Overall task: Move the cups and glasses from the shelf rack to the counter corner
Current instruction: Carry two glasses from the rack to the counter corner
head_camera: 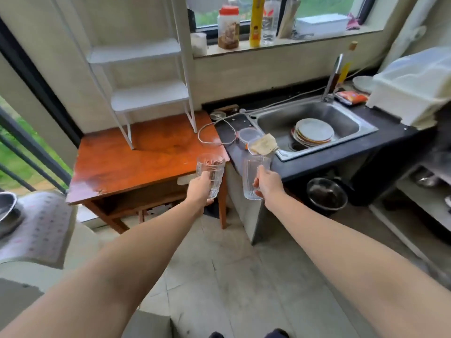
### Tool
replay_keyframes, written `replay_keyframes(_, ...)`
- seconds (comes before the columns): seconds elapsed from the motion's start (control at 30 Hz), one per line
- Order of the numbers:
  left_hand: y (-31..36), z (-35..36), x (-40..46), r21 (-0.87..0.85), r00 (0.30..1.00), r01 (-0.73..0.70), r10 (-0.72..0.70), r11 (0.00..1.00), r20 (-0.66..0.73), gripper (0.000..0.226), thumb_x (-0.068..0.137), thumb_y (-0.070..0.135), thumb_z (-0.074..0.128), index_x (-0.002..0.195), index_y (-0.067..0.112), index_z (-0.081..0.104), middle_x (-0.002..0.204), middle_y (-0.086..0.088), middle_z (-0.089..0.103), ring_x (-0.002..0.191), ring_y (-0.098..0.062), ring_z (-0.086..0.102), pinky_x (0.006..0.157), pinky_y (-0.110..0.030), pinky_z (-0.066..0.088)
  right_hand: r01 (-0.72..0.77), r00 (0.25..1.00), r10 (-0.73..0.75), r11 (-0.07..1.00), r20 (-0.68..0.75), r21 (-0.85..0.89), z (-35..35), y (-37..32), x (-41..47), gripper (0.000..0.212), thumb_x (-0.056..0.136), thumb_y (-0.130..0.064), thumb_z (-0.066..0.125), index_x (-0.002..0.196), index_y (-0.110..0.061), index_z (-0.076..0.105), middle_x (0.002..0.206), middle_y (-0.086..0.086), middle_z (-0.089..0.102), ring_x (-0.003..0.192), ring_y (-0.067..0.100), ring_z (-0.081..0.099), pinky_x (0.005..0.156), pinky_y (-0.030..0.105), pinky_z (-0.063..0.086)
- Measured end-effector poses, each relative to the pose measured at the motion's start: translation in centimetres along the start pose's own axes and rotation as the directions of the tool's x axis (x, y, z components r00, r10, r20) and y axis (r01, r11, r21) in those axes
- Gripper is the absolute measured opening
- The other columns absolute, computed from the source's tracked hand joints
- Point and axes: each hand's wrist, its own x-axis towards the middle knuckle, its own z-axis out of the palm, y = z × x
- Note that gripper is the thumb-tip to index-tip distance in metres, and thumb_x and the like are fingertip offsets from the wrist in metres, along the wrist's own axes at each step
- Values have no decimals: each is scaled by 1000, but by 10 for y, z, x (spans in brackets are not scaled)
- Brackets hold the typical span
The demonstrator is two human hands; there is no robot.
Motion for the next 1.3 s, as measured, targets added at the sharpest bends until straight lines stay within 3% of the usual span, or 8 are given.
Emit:
replay_keyframes(0.1,-23,41,-12,50,994,40,-45,998,98,28,94,26,42,70,13,51,58,0,42,51,-14,39,54,-23,38,-51,996,52,999,-69,6,-43,30,-4,46,98,-29,39,55,-13,48,56,4,49,54,19,45,68,36,42)
replay_keyframes(0.23,-52,108,-36,153,978,20,-51,988,201,35,94,24,40,59,19,41,55,0,38,48,-13,36,48,-20,32,-95,979,97,995,-180,18,-116,66,-14,46,98,-26,38,56,-12,48,59,4,50,60,22,48,71,35,43)
replay_keyframes(0.47,-103,244,-108,271,917,29,-134,962,376,25,94,29,41,78,14,54,62,0,47,54,-16,44,60,-28,43,-171,899,194,981,-392,92,-277,127,-38,46,95,-22,40,50,-13,46,55,2,50,59,22,47,70,36,42)
replay_keyframes(0.6,-127,336,-158,332,852,-23,-155,943,500,29,92,28,44,66,16,52,63,-2,46,54,-17,43,62,-28,43,-231,828,264,964,-495,129,-386,161,-59,46,95,-26,39,52,-13,48,57,2,53,65,25,51,75,36,45)
replay_keyframes(0.7,-141,397,-196,356,805,-25,-192,934,562,24,92,30,45,85,12,59,72,-3,54,59,-16,50,68,-31,48,-243,778,295,955,-554,168,-452,183,-74,46,96,-27,38,54,-13,48,58,3,52,65,24,51,74,35,45)
replay_keyframes(0.83,-153,470,-247,398,732,-30,-251,917,633,26,92,29,44,74,14,56,68,0,48,59,-14,47,61,-26,46,-235,687,351,936,-636,263,-529,208,-91,50,99,-31,39,54,-12,47,59,4,52,58,21,47,72,35,41)
replay_keyframes(1.13,-160,614,-312,475,523,-213,-311,854,794,27,90,29,45,66,18,44,61,2,36,54,-14,36,56,-24,40,-153,496,451,887,-742,436,-654,226,-84,45,98,-32,40,58,-14,48,60,3,52,71,24,52,75,39,42)
replay_keyframes(1.3,-152,705,-324,473,389,-328,-340,818,856,27,92,28,42,68,17,42,60,0,34,53,-13,31,48,-20,32,-106,421,481,868,-769,485,-722,220,-60,43,99,-32,39,61,-14,46,60,0,50,59,16,47,69,35,44)
